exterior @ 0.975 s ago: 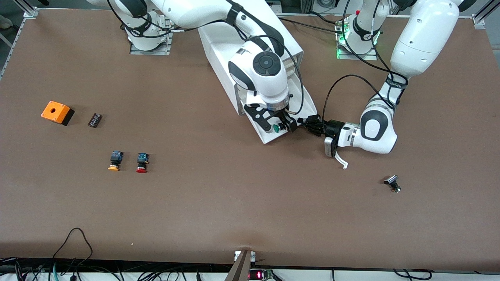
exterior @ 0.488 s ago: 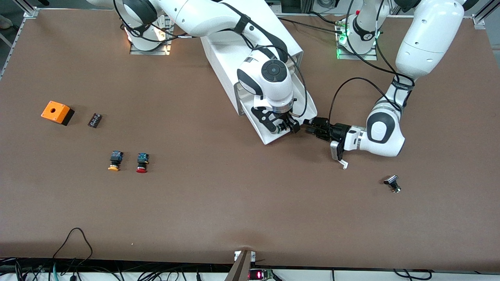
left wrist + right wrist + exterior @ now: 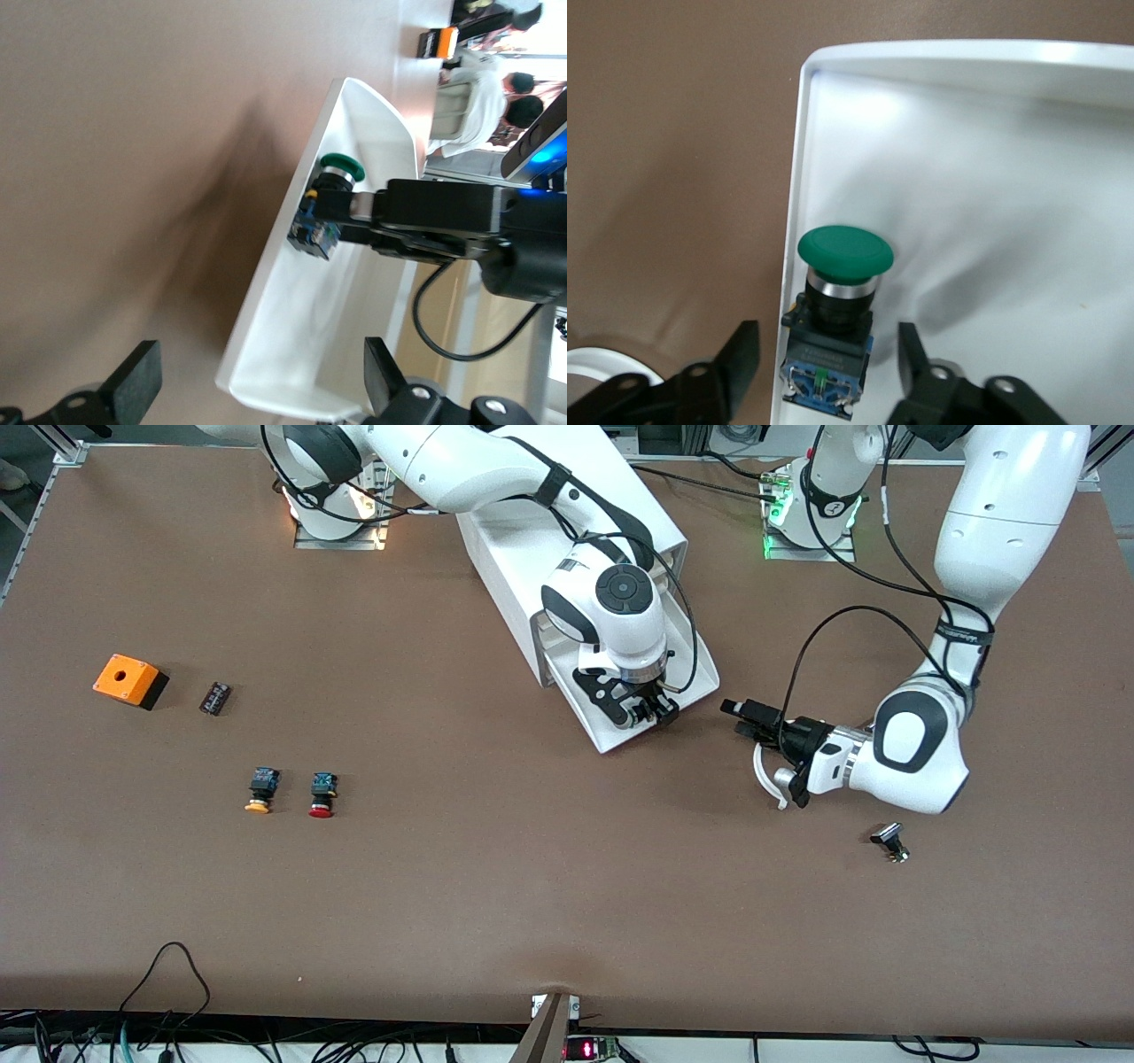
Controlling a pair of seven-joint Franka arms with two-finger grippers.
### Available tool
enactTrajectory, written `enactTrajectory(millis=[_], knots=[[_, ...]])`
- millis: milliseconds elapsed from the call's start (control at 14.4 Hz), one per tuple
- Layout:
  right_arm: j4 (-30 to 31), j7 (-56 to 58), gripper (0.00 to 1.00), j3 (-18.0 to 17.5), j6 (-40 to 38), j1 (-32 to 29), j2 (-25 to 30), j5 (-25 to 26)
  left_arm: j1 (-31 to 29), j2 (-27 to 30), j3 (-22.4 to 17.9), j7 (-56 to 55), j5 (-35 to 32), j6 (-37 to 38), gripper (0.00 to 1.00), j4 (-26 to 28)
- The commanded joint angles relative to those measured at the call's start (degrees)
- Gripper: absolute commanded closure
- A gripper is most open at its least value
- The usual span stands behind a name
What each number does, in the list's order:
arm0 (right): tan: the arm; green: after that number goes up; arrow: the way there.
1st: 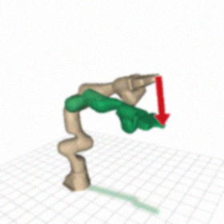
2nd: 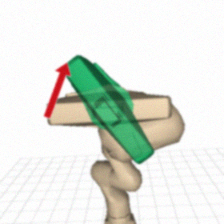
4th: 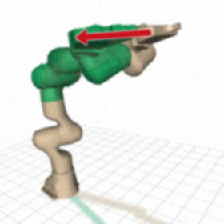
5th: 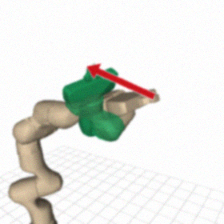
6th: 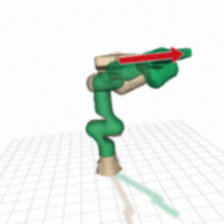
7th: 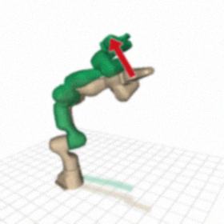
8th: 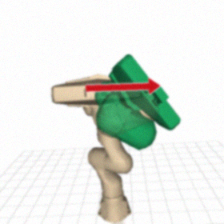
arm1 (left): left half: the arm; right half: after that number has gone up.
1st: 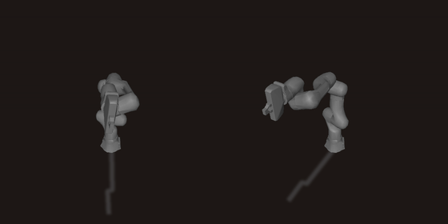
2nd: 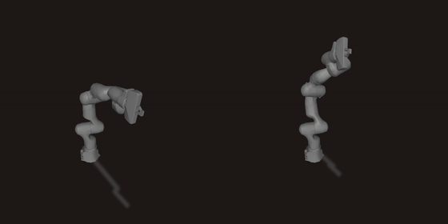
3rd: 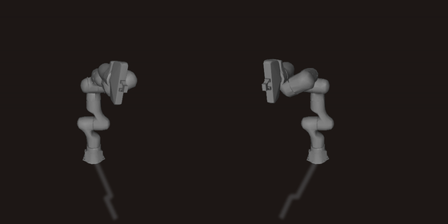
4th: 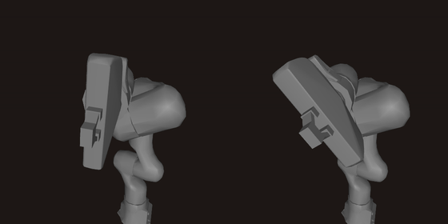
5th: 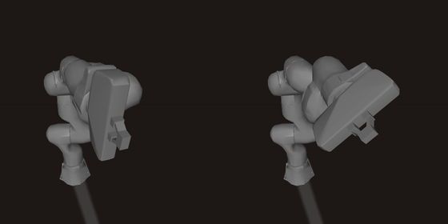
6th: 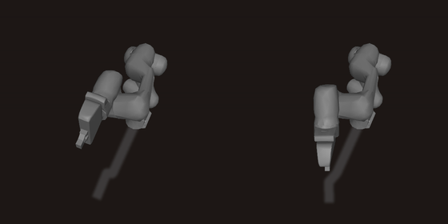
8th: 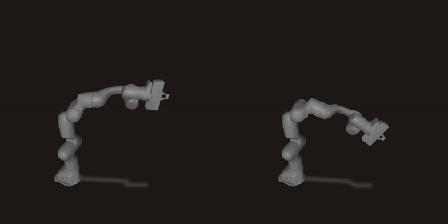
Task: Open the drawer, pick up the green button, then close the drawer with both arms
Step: 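Grasp the green button with the right gripper while the left gripper releases, then lift the green button out and carry it beside the red button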
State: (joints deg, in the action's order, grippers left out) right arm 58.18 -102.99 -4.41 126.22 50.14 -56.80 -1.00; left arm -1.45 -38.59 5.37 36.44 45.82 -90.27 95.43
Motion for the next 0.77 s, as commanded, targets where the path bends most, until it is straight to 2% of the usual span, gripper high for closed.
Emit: enactTrajectory(millis=[0, 279, 557, 697], knots=[[-2.10, -1.42, 1.00, 0.54, 0.17, 0.75, -1.12, 1.09, 0.05, 0.53, 0.08, -10.83, -7.21, 5.44, 0.00, -6.72], [-2.45, -1.16, 1.00, 0.81, -0.35, 0.66, -0.50, 1.00, 0.75, 0.98, 0.87, -25.25, -17.59, 12.20, 0.00, -16.39], [-2.54, 0.42, 1.00, 0.11, -1.85, -2.22, 3.01, 0.65, 3.11, 0.98, 1.13, -40.37, -26.20, 18.62, 0.00, -25.62], [-2.54, 6.01, 1.00, -0.25, -5.26, -4.60, 5.46, 0.13, 6.45, 0.89, 0.87, -45.04, -36.54, 20.65, 0.00, -30.98]])
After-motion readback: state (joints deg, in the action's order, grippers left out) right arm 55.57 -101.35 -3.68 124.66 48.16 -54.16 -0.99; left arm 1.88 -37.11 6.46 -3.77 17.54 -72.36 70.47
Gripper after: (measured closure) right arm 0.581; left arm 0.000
